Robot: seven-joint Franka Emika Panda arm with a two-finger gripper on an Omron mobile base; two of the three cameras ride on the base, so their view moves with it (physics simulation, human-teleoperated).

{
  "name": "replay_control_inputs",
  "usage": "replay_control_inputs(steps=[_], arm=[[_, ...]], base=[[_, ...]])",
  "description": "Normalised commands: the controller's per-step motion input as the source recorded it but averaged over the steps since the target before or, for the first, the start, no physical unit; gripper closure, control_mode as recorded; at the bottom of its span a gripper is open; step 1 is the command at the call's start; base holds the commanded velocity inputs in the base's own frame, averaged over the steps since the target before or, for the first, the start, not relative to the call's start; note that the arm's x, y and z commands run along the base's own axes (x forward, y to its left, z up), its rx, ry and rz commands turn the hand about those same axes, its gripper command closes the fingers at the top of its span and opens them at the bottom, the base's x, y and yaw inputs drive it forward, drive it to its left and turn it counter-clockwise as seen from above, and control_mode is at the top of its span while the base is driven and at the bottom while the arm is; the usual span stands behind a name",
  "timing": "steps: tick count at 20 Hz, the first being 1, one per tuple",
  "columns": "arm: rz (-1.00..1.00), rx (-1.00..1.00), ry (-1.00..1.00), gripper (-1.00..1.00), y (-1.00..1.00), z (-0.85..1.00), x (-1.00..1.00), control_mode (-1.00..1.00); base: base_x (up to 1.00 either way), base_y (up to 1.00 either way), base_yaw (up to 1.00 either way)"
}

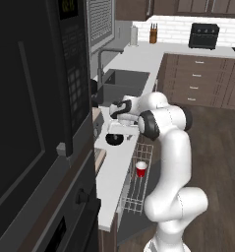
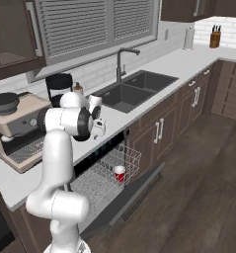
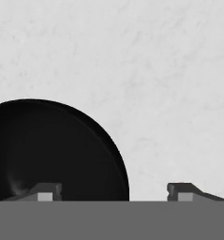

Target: Pick up the cup and bowl from the counter, place them in the dishwasher, and close the dishwasher door.

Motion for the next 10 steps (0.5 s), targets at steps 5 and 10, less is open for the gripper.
replay_control_inputs(steps=[5, 10], arm=[[0.04, 0.00, 0.01, 1.00, 0.00, -0.33, -0.07, -1.00], [0.00, 0.00, -0.02, 1.00, -0.19, -0.03, -0.35, -1.00]], base=[[0.00, 0.00, 0.00], [0.00, 0.00, 0.00]])
